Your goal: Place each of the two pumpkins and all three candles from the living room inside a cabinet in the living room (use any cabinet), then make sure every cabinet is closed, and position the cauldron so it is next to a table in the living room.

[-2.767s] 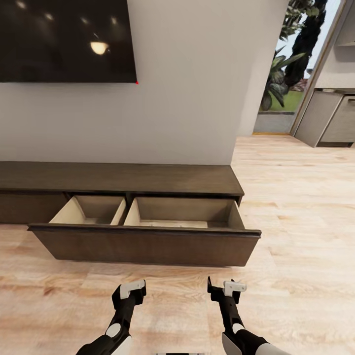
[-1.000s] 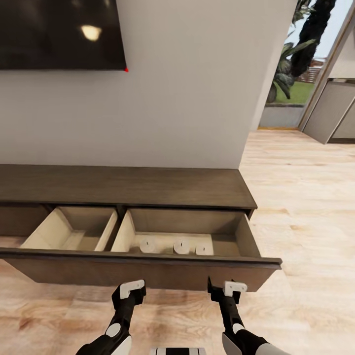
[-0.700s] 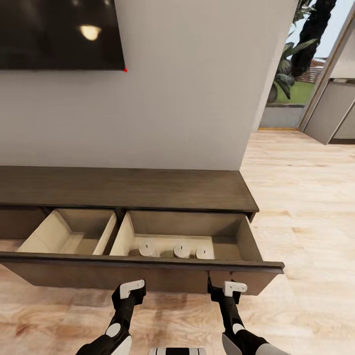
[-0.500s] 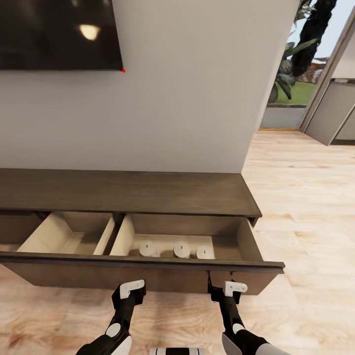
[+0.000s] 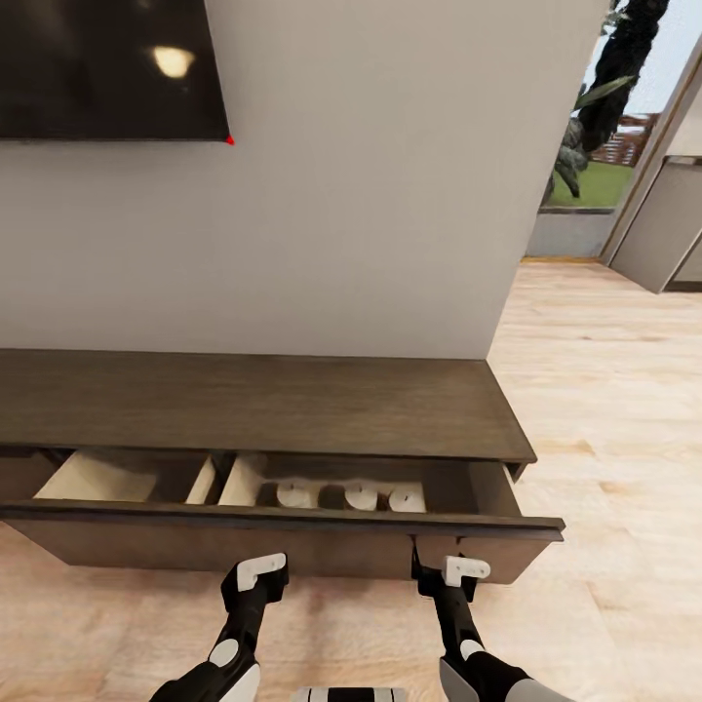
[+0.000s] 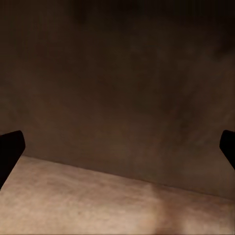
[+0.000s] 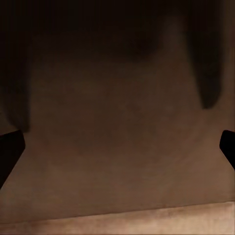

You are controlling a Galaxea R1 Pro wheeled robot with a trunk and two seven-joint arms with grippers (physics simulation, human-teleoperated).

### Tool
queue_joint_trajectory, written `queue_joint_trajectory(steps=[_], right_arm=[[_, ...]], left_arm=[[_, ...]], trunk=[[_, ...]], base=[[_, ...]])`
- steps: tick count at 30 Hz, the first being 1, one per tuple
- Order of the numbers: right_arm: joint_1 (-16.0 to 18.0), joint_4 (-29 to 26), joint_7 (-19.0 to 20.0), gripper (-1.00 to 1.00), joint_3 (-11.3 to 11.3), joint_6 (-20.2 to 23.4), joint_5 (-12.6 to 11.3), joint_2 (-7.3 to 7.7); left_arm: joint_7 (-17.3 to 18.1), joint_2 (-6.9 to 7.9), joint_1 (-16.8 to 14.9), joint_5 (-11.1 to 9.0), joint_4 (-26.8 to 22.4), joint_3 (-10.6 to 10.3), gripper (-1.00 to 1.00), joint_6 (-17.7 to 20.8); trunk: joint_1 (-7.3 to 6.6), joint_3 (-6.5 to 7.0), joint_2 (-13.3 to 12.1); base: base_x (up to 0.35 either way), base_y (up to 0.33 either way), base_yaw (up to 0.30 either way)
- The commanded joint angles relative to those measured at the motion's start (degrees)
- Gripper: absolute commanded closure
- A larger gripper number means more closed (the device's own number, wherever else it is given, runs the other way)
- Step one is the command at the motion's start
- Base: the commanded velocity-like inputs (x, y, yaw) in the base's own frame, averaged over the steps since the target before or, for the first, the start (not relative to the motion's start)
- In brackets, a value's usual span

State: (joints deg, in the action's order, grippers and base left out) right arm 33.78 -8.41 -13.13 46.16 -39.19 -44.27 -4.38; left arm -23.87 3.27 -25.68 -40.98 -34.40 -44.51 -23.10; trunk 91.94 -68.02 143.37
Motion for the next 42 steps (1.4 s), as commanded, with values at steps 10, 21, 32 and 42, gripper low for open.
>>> queue_joint_trajectory(steps=[10, 21, 32, 42], right_arm=[[0.06, -0.03, -0.40, -1.00, 0.77, -0.01, 0.33, -0.03], [0.06, -0.03, -0.40, -1.00, 0.76, -0.01, 0.33, -0.02], [0.06, -0.04, -0.40, -1.00, 0.77, -0.01, 0.33, -0.02], [0.06, -0.03, -0.40, -1.00, 0.77, -0.01, 0.33, -0.03]], left_arm=[[-0.45, 0.07, -0.07, -0.42, -0.05, -0.49, -1.00, -0.28], [-0.47, 0.07, -0.07, -0.42, -0.05, -0.49, -1.00, -0.34], [-0.47, 0.07, -0.07, -0.42, -0.05, -0.49, -1.00, -0.36], [-0.47, 0.07, -0.07, -0.42, -0.05, -0.49, -1.00, -0.36]], trunk=[[0.02, -0.04, 0.02], [0.02, -0.04, 0.02], [0.02, -0.04, 0.02], [0.02, -0.04, 0.02]], base=[[0.273, 0.000, 0.000], [0.118, 0.000, 0.000], [0.099, 0.000, 0.000], [0.044, 0.000, 0.000]])
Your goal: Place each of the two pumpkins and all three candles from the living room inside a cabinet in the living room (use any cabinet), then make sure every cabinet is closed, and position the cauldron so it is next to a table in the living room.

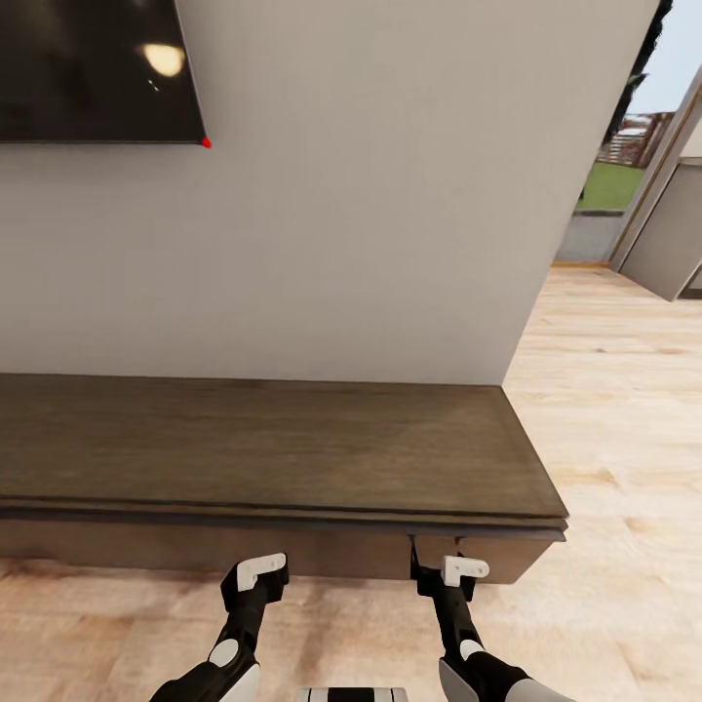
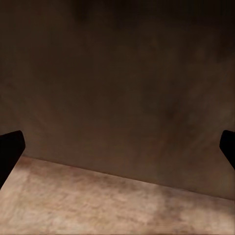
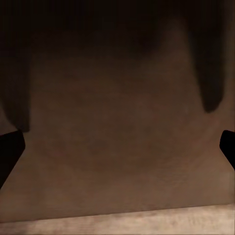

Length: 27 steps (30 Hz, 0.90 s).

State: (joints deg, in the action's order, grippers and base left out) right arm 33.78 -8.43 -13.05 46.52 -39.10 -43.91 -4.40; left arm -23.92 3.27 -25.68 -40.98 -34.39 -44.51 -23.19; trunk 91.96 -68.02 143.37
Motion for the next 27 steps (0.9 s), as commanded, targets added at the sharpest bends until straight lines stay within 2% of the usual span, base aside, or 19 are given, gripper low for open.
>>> queue_joint_trajectory(steps=[1, 12, 27], right_arm=[[0.05, -0.02, -0.48, -1.00, 0.42, -0.09, -0.04, 0.00], [0.05, -0.01, -0.48, -1.00, 0.41, -0.09, -0.04, 0.00], [0.05, -0.01, -0.48, -1.00, 0.41, -0.09, -0.04, 0.00]], left_arm=[[-0.42, 0.07, -0.07, -0.41, -0.06, -0.49, -1.00, -0.27], [-0.42, 0.07, -0.07, -0.41, -0.06, -0.57, -1.00, -0.27], [-0.42, 0.07, -0.07, -0.41, 0.02, -0.57, -1.00, -0.30]], trunk=[[0.00, -0.04, 0.02], [0.00, -0.04, 0.02], [0.00, -0.04, 0.02]], base=[[0.080, 0.000, 0.000], [0.051, 0.000, 0.000], [-0.290, 0.000, 0.000]])
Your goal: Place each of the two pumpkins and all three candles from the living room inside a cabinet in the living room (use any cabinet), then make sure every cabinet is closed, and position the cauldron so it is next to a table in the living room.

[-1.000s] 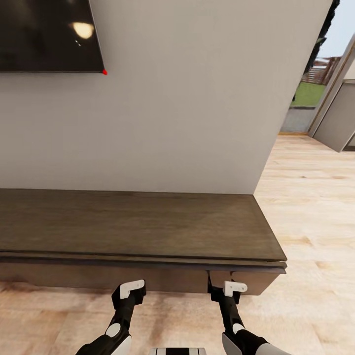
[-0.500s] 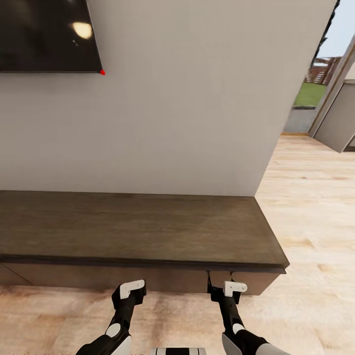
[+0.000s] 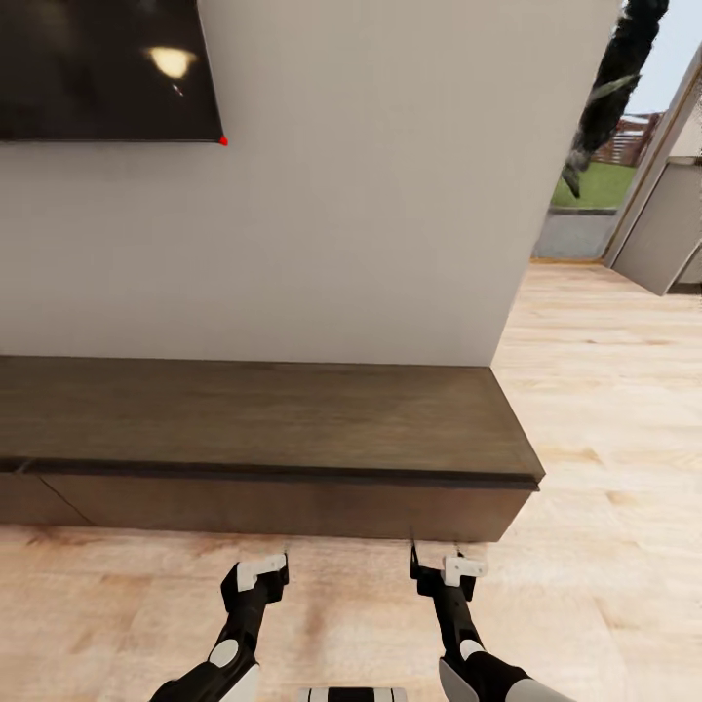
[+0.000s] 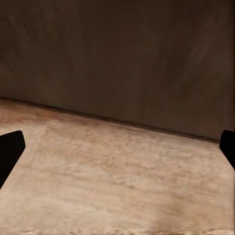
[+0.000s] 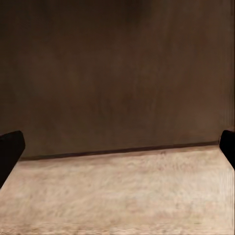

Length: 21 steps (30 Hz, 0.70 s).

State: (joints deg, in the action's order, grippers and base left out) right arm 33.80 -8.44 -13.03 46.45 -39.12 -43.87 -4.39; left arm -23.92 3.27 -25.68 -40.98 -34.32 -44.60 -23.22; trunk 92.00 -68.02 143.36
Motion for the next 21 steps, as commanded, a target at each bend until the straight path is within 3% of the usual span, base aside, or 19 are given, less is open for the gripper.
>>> queue_joint_trajectory(steps=[1, 9, 12, 14, 18, 19, 21], right_arm=[[0.04, 0.00, -0.49, -1.00, 0.49, 0.04, -0.08, 0.00], [0.11, -0.60, 1.97, -1.00, 0.40, 6.32, -0.04, 0.03], [0.12, -0.82, 2.45, -1.00, 0.22, 7.49, -0.39, 0.05], [0.12, -0.90, 2.52, -1.00, 0.13, 9.65, -0.50, 0.12], [0.12, -1.03, 2.56, -1.00, -0.17, 15.76, -0.62, 0.32], [0.12, -1.28, 2.57, -1.00, -0.24, 17.86, -0.66, 0.42], [0.13, -1.97, 2.57, -1.00, -0.29, 19.75, -0.67, 0.45]], left_arm=[[-0.43, 0.07, -0.07, -0.42, -0.06, -0.42, -1.00, -0.26], [-0.19, 0.77, -0.07, -0.76, -0.24, -0.41, -1.00, 0.35], [-0.17, 0.89, -0.05, -1.33, -0.35, -0.47, -1.00, 2.32], [-0.16, 1.07, 0.03, -1.44, -0.38, -0.42, -1.00, 6.84], [-0.10, 2.09, 0.09, -2.10, -2.29, -0.31, -1.00, 19.61], [-0.10, 2.94, 0.13, -3.21, -4.01, 0.21, -1.00, 24.44], [-0.09, 4.13, 0.20, -5.33, -5.57, 1.44, -1.00, 28.09]], trunk=[[-0.05, -0.04, 0.02], [-0.05, -0.04, 0.02], [-0.05, -0.04, 0.02], [-0.05, -0.04, 0.02], [-0.05, -0.04, 0.02], [-0.05, -0.04, 0.02], [-0.05, -0.04, 0.02]], base=[[-0.320, 0.000, 0.000], [-0.316, 0.000, 0.000], [-0.161, 0.000, 0.000], [-0.048, 0.000, 0.000], [-0.015, 0.000, 0.000], [-0.004, 0.000, 0.000], [-0.003, 0.000, 0.000]])
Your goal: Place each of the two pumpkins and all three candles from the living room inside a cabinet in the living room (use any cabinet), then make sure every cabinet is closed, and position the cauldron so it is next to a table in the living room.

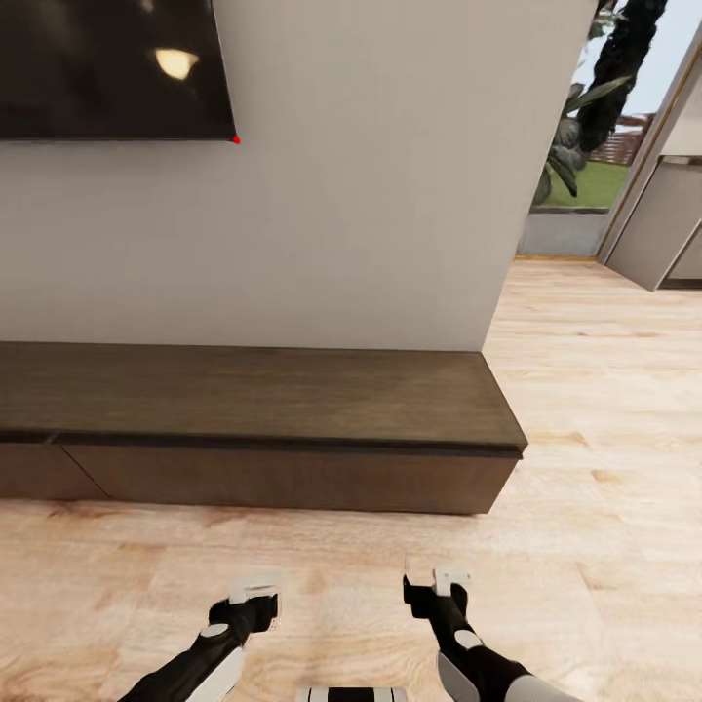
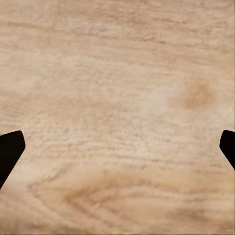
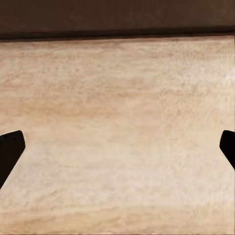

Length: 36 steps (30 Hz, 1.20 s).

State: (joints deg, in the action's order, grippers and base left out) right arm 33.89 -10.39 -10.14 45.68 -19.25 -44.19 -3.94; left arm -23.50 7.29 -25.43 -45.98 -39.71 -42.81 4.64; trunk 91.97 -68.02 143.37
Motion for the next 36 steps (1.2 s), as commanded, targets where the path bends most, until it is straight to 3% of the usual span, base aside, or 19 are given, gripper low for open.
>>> queue_joint_trajectory(steps=[1, 4, 7, 12, 18, 36], right_arm=[[0.04, -0.73, -0.33, -1.00, 0.47, 1.17, -0.39, 0.00], [0.04, -3.68, -0.32, -1.00, 0.51, 5.71, -0.41, -0.01], [0.04, -5.99, -0.32, -1.00, 0.38, 11.12, -0.57, -0.09], [0.04, -6.84, -0.33, -1.00, 0.35, 15.01, -1.15, -0.18], [0.04, -6.92, -0.35, -1.00, 0.60, 16.03, -1.32, -0.38], [0.04, -7.00, -0.32, -1.00, 0.69, 16.82, -1.24, -0.32]], left_arm=[[-0.50, 0.85, -0.02, -2.13, -1.01, 0.39, -1.00, 2.00], [-0.43, 2.28, 0.01, -7.10, -2.10, 1.65, -1.00, 4.68], [-0.39, 2.99, 0.02, -9.16, -2.12, 1.99, -1.00, 5.43], [-0.34, 3.01, 0.03, -9.79, -1.39, 2.10, -1.00, 5.73], [-0.20, 2.86, -0.02, -9.76, 0.99, 2.52, -1.00, 10.06], [-0.19, 1.98, 0.02, -9.59, 5.68, 2.38, -1.00, 9.73]], trunk=[[-0.01, -0.05, 0.02], [-0.09, 0.62, -0.02], [-0.17, 1.28, -0.06], [-0.29, 2.39, -0.13], [-1.61, 3.47, -2.53], [-5.56, 6.70, -9.75]], base=[[-0.001, 0.000, 0.000], [0.000, 0.000, 0.000], [0.000, 0.000, 0.000], [0.000, 0.000, 0.000], [0.000, 0.000, 0.000], [0.000, 0.000, 0.000]])
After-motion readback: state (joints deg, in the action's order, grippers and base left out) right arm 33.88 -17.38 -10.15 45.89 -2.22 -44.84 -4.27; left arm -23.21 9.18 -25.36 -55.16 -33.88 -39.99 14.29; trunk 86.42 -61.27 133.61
